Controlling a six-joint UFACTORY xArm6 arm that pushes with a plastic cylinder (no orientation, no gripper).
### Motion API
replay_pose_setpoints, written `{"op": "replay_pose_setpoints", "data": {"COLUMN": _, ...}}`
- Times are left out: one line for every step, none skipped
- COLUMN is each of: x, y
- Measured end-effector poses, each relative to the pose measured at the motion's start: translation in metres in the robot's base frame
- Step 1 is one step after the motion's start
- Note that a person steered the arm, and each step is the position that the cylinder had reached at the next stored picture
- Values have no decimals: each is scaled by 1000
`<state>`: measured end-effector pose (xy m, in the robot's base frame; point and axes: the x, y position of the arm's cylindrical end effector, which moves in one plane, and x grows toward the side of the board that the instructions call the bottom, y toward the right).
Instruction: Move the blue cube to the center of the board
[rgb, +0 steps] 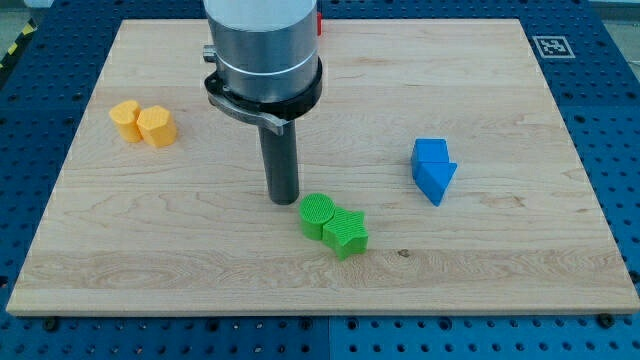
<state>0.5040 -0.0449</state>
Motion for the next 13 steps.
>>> {"op": "replay_pose_setpoints", "data": {"x": 0, "y": 0}}
{"op": "replay_pose_setpoints", "data": {"x": -1, "y": 23}}
{"op": "replay_pose_setpoints", "data": {"x": 0, "y": 66}}
{"op": "replay_pose_setpoints", "data": {"x": 0, "y": 110}}
{"op": "replay_pose_setpoints", "data": {"x": 10, "y": 140}}
{"op": "replay_pose_setpoints", "data": {"x": 14, "y": 160}}
{"op": "replay_pose_setpoints", "data": {"x": 14, "y": 179}}
{"op": "replay_pose_setpoints", "data": {"x": 10, "y": 182}}
{"op": "replay_pose_setpoints", "data": {"x": -9, "y": 176}}
{"op": "replay_pose_setpoints", "data": {"x": -27, "y": 174}}
{"op": "replay_pose_setpoints", "data": {"x": -47, "y": 165}}
{"op": "replay_pose_setpoints", "data": {"x": -67, "y": 163}}
{"op": "replay_pose_setpoints", "data": {"x": -71, "y": 191}}
